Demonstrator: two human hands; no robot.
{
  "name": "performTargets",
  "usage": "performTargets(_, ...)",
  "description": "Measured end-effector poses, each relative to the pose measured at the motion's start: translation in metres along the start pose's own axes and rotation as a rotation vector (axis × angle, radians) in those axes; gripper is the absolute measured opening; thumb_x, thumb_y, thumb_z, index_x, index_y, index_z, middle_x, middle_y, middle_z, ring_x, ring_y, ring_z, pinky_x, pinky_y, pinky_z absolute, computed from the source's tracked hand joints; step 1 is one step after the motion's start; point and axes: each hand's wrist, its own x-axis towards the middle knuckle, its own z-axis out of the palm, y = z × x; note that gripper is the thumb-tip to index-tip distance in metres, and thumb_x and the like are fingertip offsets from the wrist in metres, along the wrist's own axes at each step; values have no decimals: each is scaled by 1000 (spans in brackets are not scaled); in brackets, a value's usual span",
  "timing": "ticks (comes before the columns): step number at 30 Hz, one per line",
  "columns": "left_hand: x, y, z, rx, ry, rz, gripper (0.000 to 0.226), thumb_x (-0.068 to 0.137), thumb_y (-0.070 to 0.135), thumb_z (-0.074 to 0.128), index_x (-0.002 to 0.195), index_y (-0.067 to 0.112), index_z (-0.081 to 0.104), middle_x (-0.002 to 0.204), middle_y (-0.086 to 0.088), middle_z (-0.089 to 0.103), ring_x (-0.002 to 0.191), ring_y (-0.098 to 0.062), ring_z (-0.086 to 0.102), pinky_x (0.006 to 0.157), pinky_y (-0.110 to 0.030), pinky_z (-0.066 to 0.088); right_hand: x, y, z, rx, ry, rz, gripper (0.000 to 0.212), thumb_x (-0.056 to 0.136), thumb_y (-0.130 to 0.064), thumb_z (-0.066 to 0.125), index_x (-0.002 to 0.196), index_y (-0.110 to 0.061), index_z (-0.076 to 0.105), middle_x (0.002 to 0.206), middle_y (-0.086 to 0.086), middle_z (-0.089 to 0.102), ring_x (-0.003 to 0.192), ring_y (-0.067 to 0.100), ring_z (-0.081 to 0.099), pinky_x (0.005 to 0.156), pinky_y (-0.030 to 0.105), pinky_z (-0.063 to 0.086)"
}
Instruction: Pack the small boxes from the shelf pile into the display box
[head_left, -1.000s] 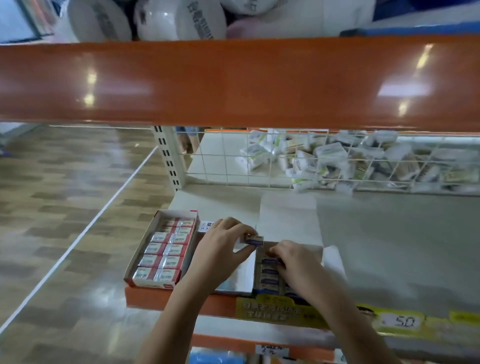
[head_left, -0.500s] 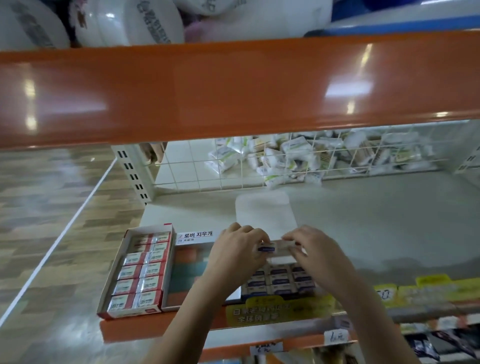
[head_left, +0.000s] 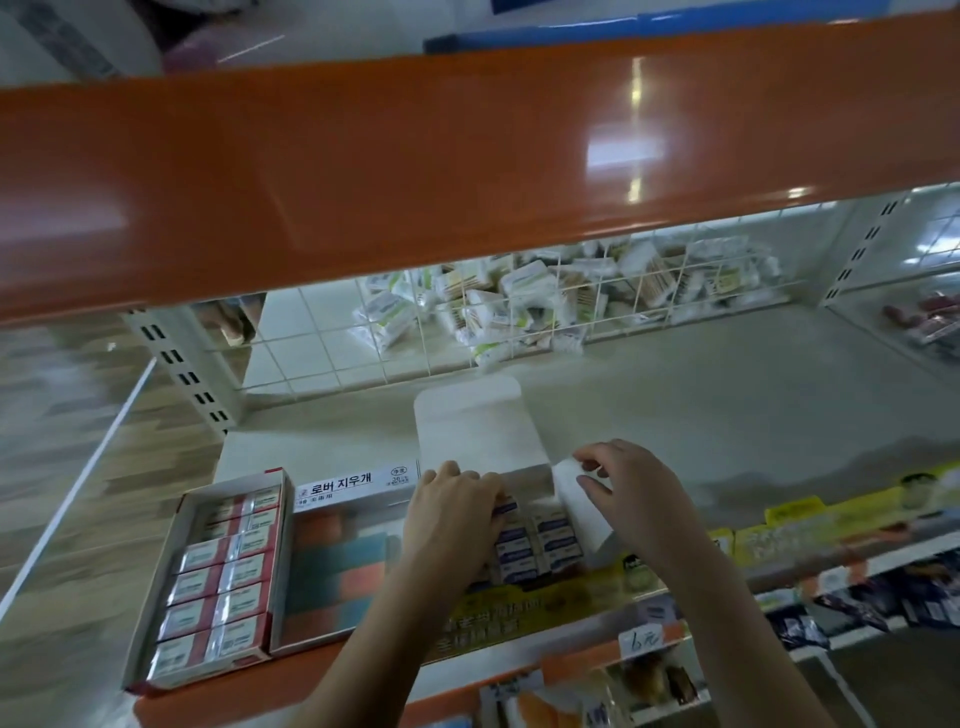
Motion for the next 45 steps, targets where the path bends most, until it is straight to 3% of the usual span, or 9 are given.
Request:
performTargets(15,-8,-6,-1,42,-62,84,24,98,33,39,102,23,60,108,4,63,97,-19,49,88,-32,35,-5,-8,5,22,56,61,30,94,-22,51,123,-17,58,111,-2,62,100,12,56,80,17,38)
performTargets(22,5,4,-24,73,-20,240,25,96,28,40,113,24,58,105,2,62,101,-19,50,85,-30,36,-11,-11,-8,59,148,110,30,93,-22,54,120,-13,61,108,2,63,101,15,55,78,19,36)
performTargets(24,17,18,-33,62,-11,291,29,97,32,39,119,25,56,112,2,61,107,-20,49,88,-32,37,-15,-5,-17,54,168,118,30,92,-21,55,121,-12,60,112,3,61,107,19,53,84,24,39)
performTargets(31,60,121,-28,25,-16,432,38,95,39,43,129,24,49,126,-2,54,118,-23,44,94,-36,36,-34,72,-68,-138,175,78,38,92,-23,55,129,-14,53,128,5,54,120,24,44,99,30,34)
performTargets(40,127,313,25,48,-84,527,43,89,45,50,125,21,52,123,-6,51,118,-28,45,92,-39,38,-69,252,-148,-304,66,249,51,89,-29,56,137,-19,43,137,5,44,126,24,39,101,33,34)
performTargets(45,168,393,47,40,-125,549,45,88,48,50,125,22,50,124,-6,49,116,-28,45,91,-41,39,-87,336,-186,-268,47,394,56,89,-28,55,141,-18,36,144,5,37,130,26,32,102,38,36)
